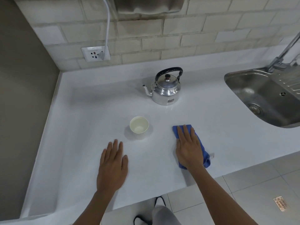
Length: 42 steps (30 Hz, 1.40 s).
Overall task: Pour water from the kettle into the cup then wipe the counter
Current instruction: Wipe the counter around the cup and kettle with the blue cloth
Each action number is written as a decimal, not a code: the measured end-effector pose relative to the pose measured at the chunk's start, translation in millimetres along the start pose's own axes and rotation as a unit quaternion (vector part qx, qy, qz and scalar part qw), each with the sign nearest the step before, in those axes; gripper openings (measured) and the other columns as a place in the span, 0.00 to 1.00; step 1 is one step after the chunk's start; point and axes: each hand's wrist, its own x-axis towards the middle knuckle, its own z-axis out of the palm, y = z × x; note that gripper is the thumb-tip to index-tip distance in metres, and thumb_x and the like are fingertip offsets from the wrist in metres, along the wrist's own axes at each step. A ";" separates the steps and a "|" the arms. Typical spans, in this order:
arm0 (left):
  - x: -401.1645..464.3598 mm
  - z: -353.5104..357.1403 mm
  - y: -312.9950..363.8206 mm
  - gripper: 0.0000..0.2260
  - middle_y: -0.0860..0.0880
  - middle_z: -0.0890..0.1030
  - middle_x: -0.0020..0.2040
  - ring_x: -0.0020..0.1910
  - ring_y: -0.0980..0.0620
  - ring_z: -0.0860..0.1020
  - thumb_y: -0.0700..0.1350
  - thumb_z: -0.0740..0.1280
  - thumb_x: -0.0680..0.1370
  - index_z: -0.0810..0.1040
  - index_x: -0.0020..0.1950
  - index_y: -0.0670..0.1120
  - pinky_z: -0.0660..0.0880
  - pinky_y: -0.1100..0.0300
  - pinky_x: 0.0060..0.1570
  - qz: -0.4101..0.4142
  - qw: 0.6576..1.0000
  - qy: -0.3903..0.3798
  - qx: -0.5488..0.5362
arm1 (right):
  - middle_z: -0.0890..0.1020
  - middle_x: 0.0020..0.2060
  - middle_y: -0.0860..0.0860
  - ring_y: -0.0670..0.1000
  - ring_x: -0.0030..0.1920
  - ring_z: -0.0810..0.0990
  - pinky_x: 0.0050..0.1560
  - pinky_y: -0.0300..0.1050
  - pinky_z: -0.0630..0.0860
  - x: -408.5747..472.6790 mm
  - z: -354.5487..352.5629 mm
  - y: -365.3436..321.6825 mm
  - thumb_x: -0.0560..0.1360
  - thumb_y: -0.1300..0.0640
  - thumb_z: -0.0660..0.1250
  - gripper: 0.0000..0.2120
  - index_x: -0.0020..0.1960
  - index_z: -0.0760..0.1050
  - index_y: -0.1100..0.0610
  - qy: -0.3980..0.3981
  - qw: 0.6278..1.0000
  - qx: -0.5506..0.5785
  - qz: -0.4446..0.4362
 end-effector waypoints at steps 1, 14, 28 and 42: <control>0.1 0.1 -0.1 0.27 0.42 0.65 0.81 0.80 0.42 0.62 0.52 0.51 0.84 0.68 0.79 0.41 0.59 0.44 0.78 -0.001 1.000 0.002 -0.003 | 0.60 0.79 0.54 0.59 0.79 0.55 0.79 0.52 0.53 -3.6 -1.0 2.9 0.80 0.50 0.42 0.29 0.80 0.55 0.55 0.000 1.000 0.006 -0.005; 1.5 1.0 -2.0 0.28 0.46 0.63 0.82 0.82 0.47 0.59 0.55 0.50 0.84 0.67 0.80 0.43 0.54 0.48 0.79 -0.020 1.000 -0.017 -0.008 | 0.49 0.80 0.46 0.52 0.80 0.43 0.78 0.43 0.41 -11.5 -6.9 32.9 0.79 0.41 0.34 0.33 0.81 0.48 0.50 -0.016 0.998 0.046 -0.044; 0.8 -4.0 0.7 0.28 0.46 0.65 0.80 0.80 0.46 0.63 0.55 0.51 0.83 0.69 0.79 0.43 0.49 0.53 0.79 -0.021 0.999 -0.029 -0.002 | 0.52 0.80 0.48 0.54 0.80 0.47 0.79 0.47 0.48 -13.3 -9.2 38.0 0.79 0.42 0.34 0.33 0.81 0.50 0.53 0.000 0.997 0.052 -0.052; 1.6 -10.1 3.9 0.27 0.46 0.66 0.79 0.77 0.43 0.67 0.54 0.51 0.84 0.73 0.76 0.43 0.47 0.55 0.78 -0.043 0.996 -0.072 -0.014 | 0.68 0.75 0.52 0.60 0.76 0.64 0.75 0.55 0.61 -13.7 -15.1 25.4 0.79 0.46 0.45 0.30 0.76 0.66 0.55 0.009 0.999 0.021 -0.022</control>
